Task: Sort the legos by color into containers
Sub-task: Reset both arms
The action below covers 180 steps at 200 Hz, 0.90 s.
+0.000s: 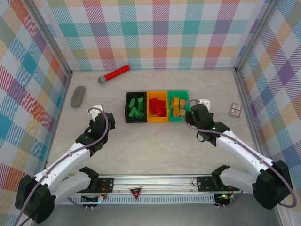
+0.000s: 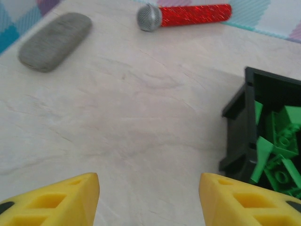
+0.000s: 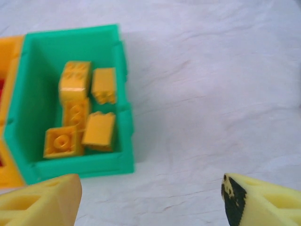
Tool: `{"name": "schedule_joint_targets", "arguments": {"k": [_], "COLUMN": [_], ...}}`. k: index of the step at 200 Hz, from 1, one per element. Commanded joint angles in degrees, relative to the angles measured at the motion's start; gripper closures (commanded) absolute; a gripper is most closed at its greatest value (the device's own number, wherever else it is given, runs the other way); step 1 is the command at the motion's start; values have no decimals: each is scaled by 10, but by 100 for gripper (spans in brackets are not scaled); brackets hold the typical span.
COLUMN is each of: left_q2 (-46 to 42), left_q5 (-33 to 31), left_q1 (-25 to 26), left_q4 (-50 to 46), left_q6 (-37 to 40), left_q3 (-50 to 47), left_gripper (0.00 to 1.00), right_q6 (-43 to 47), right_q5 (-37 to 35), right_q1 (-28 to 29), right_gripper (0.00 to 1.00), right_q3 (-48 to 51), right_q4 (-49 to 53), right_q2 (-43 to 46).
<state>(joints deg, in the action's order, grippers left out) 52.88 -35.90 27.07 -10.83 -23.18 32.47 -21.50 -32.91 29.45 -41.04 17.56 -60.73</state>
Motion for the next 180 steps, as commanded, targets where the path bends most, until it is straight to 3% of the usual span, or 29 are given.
{"name": "schedule_joint_targets", "arguments": {"k": [1, 28, 57, 72, 94, 115, 156, 180], "left_q2": [-28, -35, -20, -13, -8, 1, 77, 129], "left_q5": [-70, -82, -92, -114, -118, -79, -60, -28], "left_q1": [-13, -32, -66, -81, -109, -139, -196, -214], "left_q4": [-25, -18, -20, 11, 120, 252, 314, 419], "left_q6": [-11, -37, -51, -36, 15, 69, 72, 85], "left_q3": [-4, -20, -16, -25, -70, -128, -141, -160], "left_gripper": [36, 25, 17, 0, 0, 0, 0, 0], "right_q6": [45, 61, 75, 93, 90, 125, 190, 200], "right_q5": [-24, -28, -86, -91, -86, -54, 36, 87], "right_q1": [-45, -112, -148, -164, -189, -198, -207, -214], "right_gripper": [13, 6, 1, 1, 1, 1, 1, 1], "right_q3": [19, 27, 74, 89, 74, 81, 146, 169], "right_q4": [-25, -44, -165, -228, -257, -321, -478, -532], "right_q2": [35, 36, -5, -46, -117, -165, -181, -176]}}
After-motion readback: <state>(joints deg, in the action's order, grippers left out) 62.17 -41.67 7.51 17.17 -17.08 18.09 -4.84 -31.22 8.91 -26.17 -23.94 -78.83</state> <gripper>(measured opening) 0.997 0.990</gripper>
